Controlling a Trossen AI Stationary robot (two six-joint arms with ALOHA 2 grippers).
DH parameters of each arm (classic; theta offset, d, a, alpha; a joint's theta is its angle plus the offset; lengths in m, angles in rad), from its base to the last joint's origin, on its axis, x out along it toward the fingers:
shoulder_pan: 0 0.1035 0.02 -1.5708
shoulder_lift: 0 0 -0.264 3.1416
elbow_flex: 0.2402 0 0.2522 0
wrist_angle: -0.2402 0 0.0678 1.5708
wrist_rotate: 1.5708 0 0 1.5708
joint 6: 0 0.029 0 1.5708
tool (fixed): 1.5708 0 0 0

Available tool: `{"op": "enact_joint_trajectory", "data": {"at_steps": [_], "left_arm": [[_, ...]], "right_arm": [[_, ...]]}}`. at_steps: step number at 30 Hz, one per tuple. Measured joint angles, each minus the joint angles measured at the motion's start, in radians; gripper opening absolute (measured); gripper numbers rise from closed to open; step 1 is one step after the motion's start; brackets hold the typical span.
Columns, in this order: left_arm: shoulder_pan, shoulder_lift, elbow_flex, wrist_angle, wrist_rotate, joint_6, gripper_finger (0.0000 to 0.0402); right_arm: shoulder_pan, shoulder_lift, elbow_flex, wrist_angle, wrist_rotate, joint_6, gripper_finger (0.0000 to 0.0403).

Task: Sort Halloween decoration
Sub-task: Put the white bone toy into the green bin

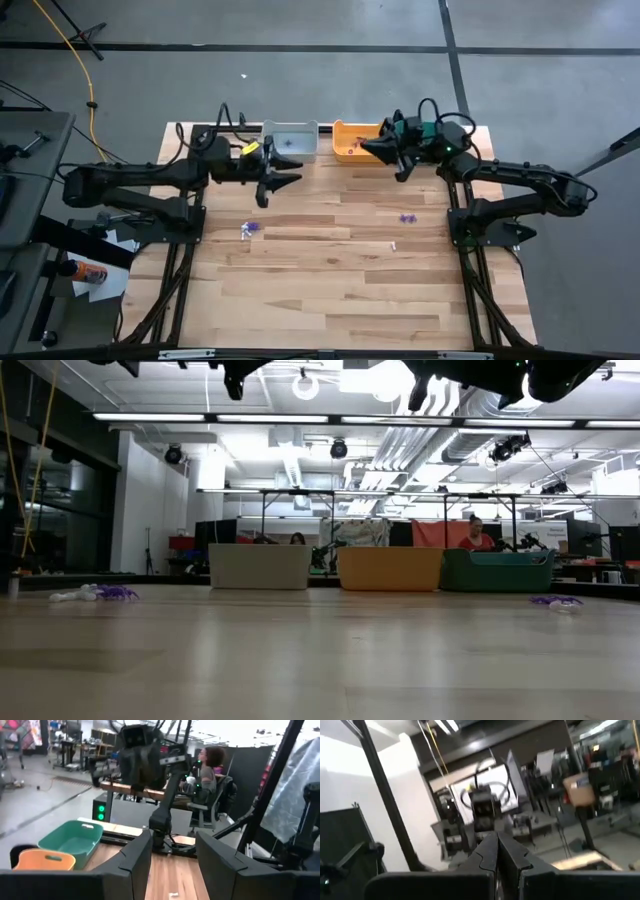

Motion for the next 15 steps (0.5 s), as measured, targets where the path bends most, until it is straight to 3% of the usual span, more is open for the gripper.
{"op": "enact_joint_trajectory", "data": {"at_steps": [4,6,9,11,15], "left_arm": [[-0.004,-0.004,0.0,0.001,-0.005,0.01,0.014],[0.002,-0.004,0.0,-0.001,-0.005,-0.003,0.014],[0.012,-0.009,0.0,-0.004,-0.005,-0.004,0.0141],[0.028,-0.028,-0.001,-0.007,-0.005,-0.003,0.014],[0.061,-0.06,0.0,-0.025,-0.006,-0.004,0.0141]], "right_arm": [[0.026,0.0,0.001,-0.138,0.032,0.031,0.0008],[0.052,0.0,0.03,-0.3,0.06,0.053,0.0021],[0.13,0.001,0.136,-0.707,0.132,-0.025,0.0053],[0.198,0.011,0.217,-1.008,0.258,-0.07,0.0078],[0.313,0.052,0.308,-1.488,0.476,0.118,0.0128]]}}
